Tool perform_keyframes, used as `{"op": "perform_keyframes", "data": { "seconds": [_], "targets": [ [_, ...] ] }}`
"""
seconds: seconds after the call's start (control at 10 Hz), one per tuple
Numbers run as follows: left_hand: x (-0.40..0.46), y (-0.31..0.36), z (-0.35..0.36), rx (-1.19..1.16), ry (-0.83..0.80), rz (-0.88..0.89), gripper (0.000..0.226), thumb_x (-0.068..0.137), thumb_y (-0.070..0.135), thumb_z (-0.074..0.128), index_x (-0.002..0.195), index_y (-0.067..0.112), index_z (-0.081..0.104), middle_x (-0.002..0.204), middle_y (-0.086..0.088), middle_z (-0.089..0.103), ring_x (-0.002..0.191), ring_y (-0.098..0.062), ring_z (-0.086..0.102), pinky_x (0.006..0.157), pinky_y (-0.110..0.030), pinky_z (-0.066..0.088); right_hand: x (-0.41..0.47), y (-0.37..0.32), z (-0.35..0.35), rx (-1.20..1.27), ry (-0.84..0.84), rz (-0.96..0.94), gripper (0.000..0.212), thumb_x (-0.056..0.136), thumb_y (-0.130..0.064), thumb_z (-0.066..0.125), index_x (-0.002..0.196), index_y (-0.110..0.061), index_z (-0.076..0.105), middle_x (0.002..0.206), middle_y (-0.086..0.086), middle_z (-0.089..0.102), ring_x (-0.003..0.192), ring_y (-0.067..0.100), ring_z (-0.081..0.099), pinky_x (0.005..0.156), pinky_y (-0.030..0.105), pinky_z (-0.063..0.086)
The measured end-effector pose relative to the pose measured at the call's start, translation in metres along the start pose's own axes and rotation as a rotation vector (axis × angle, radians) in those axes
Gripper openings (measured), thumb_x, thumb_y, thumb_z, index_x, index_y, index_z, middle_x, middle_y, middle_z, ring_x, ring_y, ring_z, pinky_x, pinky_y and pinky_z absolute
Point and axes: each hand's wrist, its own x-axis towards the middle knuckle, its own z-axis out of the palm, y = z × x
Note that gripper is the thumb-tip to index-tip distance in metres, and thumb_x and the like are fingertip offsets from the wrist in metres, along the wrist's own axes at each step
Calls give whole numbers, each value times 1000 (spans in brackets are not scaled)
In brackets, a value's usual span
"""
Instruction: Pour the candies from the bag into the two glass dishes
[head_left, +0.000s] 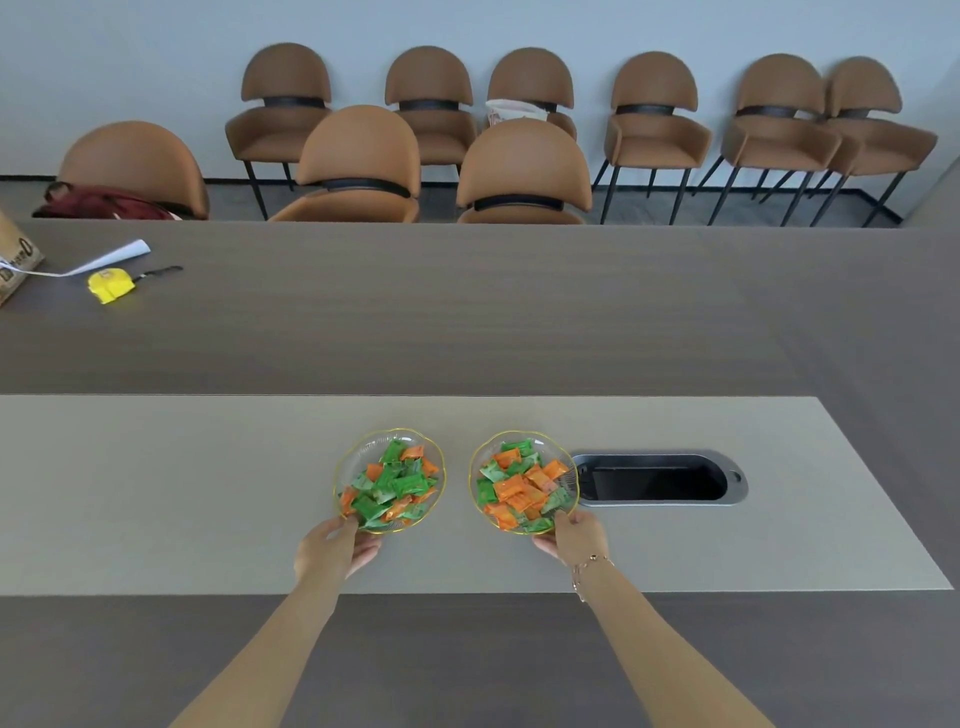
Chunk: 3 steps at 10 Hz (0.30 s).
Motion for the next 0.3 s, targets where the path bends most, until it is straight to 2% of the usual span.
{"op": "perform_keyframes", "data": {
  "seconds": [0.1,0.2,0.3],
  "targets": [
    [-3,3,-1,32,-13,8,34,92,14,59,121,-2,56,78,-19,66,67,-24,65,51,-25,60,0,0,-1,-17,14,-17,32,95,-12,44,65,-8,56,64,10,68,75,36,72,88,49,56],
    [0,7,-4,94,-17,20,31,89,16,63,114,-2,60,76,-16,66,67,-25,66,50,-25,60,1,-1,-6,-34,14,-6,33,94,-10,45,63,-8,57,66,10,67,78,35,69,88,47,56],
    [-4,13,-5,198,23,58,33,85,19,67,111,0,63,72,-12,65,66,-26,67,82,-40,60,6,-2,-9,-58,7,1,31,93,-10,46,62,-7,47,59,4,54,59,19,65,66,24,53]
  ]
}}
